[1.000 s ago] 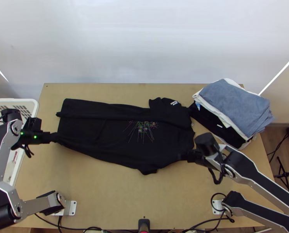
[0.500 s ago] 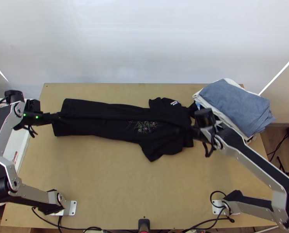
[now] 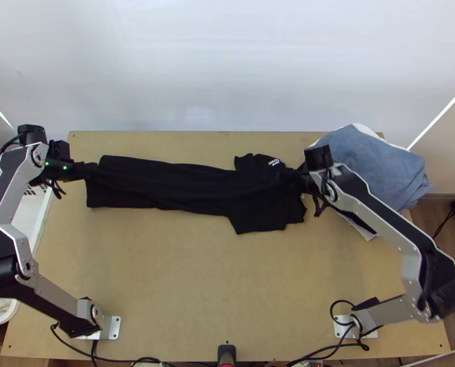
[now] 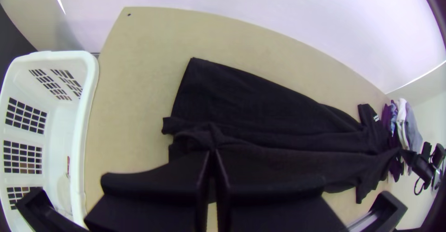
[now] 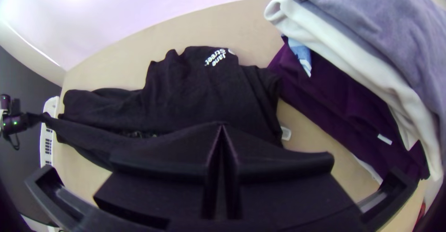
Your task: Fold the t-shirt
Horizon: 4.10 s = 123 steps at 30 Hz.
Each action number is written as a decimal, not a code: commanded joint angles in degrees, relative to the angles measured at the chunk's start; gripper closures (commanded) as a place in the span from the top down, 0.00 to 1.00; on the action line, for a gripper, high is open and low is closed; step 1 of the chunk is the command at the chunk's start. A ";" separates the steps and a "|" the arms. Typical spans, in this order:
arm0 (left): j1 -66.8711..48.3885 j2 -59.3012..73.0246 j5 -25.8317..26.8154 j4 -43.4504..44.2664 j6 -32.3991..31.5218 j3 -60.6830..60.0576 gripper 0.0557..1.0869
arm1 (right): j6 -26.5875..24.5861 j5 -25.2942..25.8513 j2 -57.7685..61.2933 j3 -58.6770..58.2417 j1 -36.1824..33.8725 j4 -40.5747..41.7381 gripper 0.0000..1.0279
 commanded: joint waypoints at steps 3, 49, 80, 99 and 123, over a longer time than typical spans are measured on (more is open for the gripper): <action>-0.97 3.43 -0.31 0.08 0.07 4.37 0.04 | -0.78 1.94 9.79 9.55 -2.59 0.86 0.03; 16.17 12.14 28.26 1.57 8.24 -2.31 0.95 | 11.26 -26.63 -0.41 23.53 5.05 -6.88 0.81; 7.29 24.79 30.90 9.39 5.61 3.66 0.95 | 19.00 -43.33 -0.15 25.02 -1.98 -4.33 0.81; 12.74 16.71 28.79 15.11 0.16 -3.54 0.03 | 18.65 -43.85 -0.94 24.14 -6.64 -3.98 0.81; -4.57 0.53 17.80 -13.28 -4.85 16.23 0.03 | 18.29 -43.85 -5.07 20.36 -6.64 -3.98 0.81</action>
